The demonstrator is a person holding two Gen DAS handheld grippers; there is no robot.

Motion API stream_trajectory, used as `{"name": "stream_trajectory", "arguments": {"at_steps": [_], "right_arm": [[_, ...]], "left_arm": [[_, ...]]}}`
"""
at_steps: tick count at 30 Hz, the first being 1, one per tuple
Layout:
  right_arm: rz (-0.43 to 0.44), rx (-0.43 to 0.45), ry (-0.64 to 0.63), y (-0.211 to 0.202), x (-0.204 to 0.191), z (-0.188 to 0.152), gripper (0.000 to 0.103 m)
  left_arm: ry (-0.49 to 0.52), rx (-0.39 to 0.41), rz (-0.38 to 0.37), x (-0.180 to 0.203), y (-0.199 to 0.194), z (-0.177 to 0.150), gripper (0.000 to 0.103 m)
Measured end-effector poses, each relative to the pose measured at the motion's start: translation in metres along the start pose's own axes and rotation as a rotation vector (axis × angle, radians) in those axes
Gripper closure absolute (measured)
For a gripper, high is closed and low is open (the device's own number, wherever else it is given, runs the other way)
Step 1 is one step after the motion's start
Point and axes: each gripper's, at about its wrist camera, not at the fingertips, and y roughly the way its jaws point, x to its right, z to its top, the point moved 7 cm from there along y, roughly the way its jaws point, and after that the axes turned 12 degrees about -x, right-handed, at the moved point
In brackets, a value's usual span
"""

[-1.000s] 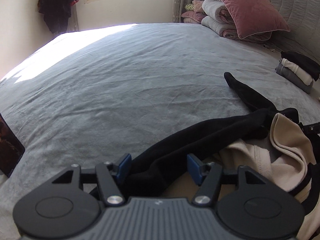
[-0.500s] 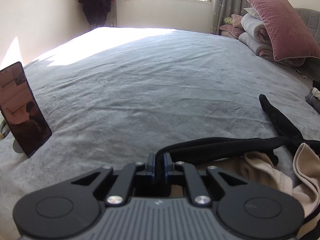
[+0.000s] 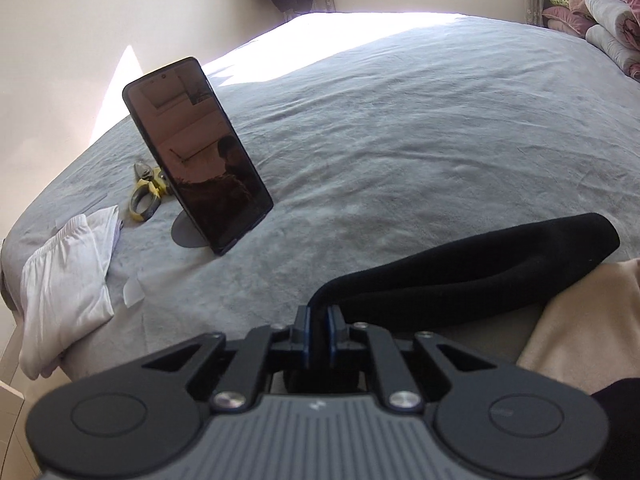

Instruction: Fold clothes

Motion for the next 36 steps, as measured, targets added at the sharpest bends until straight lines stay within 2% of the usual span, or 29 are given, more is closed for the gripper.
{"name": "stream_trajectory", "arguments": {"at_steps": [2,3,4,5,6,7,9,11,13,15,18,22,26,31,36], "right_arm": [[-0.006,0.009,-0.017,-0.004,-0.002,-0.004,0.096],[-0.004,0.017,-0.024,-0.008,-0.003,-0.004,0.087],[-0.004,0.027,-0.035,-0.012,-0.004,-0.004,0.081],[-0.002,0.039,-0.047,-0.017,-0.005,-0.004,0.08],[0.01,0.054,-0.065,-0.023,-0.007,-0.004,0.074],[0.021,0.065,-0.075,-0.028,-0.008,-0.004,0.063],[0.052,0.094,-0.096,-0.039,-0.011,-0.003,0.055],[0.089,0.115,-0.115,-0.048,-0.015,-0.003,0.055],[0.164,0.123,-0.139,-0.058,-0.023,-0.005,0.055],[0.264,0.11,-0.181,-0.065,-0.036,-0.009,0.055],[0.377,0.085,-0.249,-0.072,-0.059,-0.018,0.055],[0.457,0.056,-0.349,-0.075,-0.09,-0.03,0.055],[0.47,0.028,-0.414,-0.071,-0.109,-0.038,0.055],[0.479,-0.01,-0.428,-0.058,-0.118,-0.046,0.055],[0.468,-0.022,-0.431,-0.051,-0.12,-0.052,0.055]], "left_arm": [[0.021,0.012,0.01,0.003,-0.004,-0.002,0.091],[0.021,0.026,-0.003,0.003,-0.009,-0.001,0.09],[0.019,0.041,-0.018,0.004,-0.014,-0.001,0.084],[0.016,0.062,-0.052,0.005,-0.02,0.001,0.08],[0.019,0.083,-0.094,0.007,-0.026,0.003,0.07],[0.024,0.101,-0.127,0.01,-0.031,0.004,0.064],[0.046,0.15,-0.22,0.018,-0.044,0.006,0.06],[0.073,0.182,-0.309,0.027,-0.054,0.007,0.056],[0.14,0.189,-0.443,0.045,-0.063,0.004,0.049],[0.213,0.183,-0.534,0.064,-0.069,-0.002,0.047],[0.321,0.171,-0.596,0.089,-0.073,-0.013,0.046],[0.427,0.131,-0.62,0.109,-0.066,-0.026,0.045],[0.5,0.088,-0.621,0.122,-0.056,-0.035,0.044],[0.565,0.042,-0.611,0.131,-0.048,-0.045,0.043],[0.593,0.042,-0.603,0.13,-0.049,-0.051,0.043]]}}
